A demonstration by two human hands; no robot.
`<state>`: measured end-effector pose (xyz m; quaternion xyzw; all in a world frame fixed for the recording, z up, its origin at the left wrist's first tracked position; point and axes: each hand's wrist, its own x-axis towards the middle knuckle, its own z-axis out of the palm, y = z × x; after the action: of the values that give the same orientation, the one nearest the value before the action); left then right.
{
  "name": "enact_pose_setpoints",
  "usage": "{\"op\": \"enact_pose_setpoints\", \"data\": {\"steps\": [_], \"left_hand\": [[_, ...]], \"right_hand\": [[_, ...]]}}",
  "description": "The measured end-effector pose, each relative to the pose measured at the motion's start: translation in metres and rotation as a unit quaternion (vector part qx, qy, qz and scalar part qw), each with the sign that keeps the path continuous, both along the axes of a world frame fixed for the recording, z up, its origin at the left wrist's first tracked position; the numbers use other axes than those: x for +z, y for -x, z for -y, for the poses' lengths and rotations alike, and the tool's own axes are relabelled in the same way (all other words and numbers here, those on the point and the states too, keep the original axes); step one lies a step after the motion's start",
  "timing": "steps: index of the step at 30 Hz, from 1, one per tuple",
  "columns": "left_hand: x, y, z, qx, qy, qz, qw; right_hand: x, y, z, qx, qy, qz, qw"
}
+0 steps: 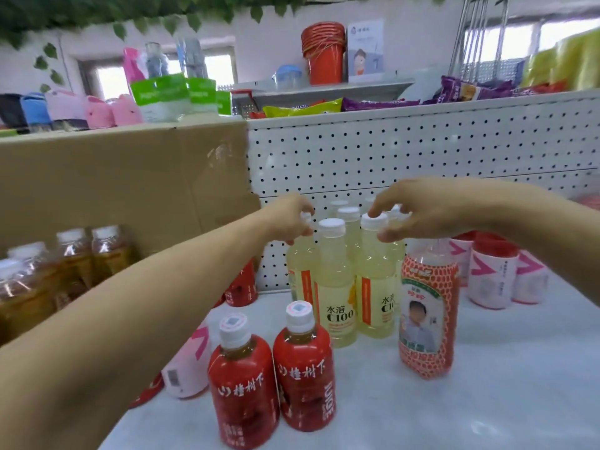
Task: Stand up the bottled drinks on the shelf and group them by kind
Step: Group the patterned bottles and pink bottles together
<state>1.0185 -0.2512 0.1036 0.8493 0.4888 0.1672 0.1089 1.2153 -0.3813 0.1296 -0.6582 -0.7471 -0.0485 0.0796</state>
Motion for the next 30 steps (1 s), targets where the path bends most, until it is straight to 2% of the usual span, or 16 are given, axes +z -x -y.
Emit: {"op": "enact_pose_setpoints", "data": {"steps": [6,9,11,13,15,17,19,23,25,27,30], "left_hand": [[0.007,0.007,0.022,-0.007,0.05,-0.005,0.999],[0.005,0.029,0.053,-0.015,0.015,0.024,0.999],[-0.004,0.047,0.075,-0.03,-0.022,0.087,0.996],[-0.019,0.065,0.098,-0.038,-0.083,0.129,0.987],[-0.038,0.085,0.115,-0.016,-0.155,0.148,0.977],[-0.054,0.105,0.123,0.037,-0.246,0.165,0.954],[-0.065,0.125,0.122,0.103,-0.288,0.202,0.931],[-0.078,0.144,0.113,0.181,-0.186,0.261,0.93],[-0.085,0.143,0.116,0.171,-0.227,0.269,0.92],[-0.093,0.137,0.126,0.133,-0.269,0.292,0.908],[-0.117,0.127,0.145,0.051,-0.208,0.353,0.911]], "right_hand": [[-0.011,0.0,0.006,0.025,-0.017,-0.031,0.999],[-0.019,-0.005,0.009,0.046,-0.08,-0.115,0.989],[-0.03,-0.01,0.01,0.056,-0.157,-0.223,0.96],[-0.046,-0.015,0.013,0.037,-0.218,-0.364,0.905],[-0.067,-0.017,0.016,0.004,-0.231,-0.486,0.843],[-0.09,-0.016,0.018,-0.021,-0.219,-0.533,0.817],[-0.107,-0.009,0.022,-0.038,-0.208,-0.528,0.822],[-0.121,-0.001,0.028,-0.052,-0.232,-0.522,0.819],[-0.131,-0.001,0.028,-0.073,-0.257,-0.482,0.834],[-0.141,0.007,0.034,-0.075,-0.324,-0.421,0.844],[-0.152,0.037,0.047,0.016,-0.426,-0.314,0.849]]}}
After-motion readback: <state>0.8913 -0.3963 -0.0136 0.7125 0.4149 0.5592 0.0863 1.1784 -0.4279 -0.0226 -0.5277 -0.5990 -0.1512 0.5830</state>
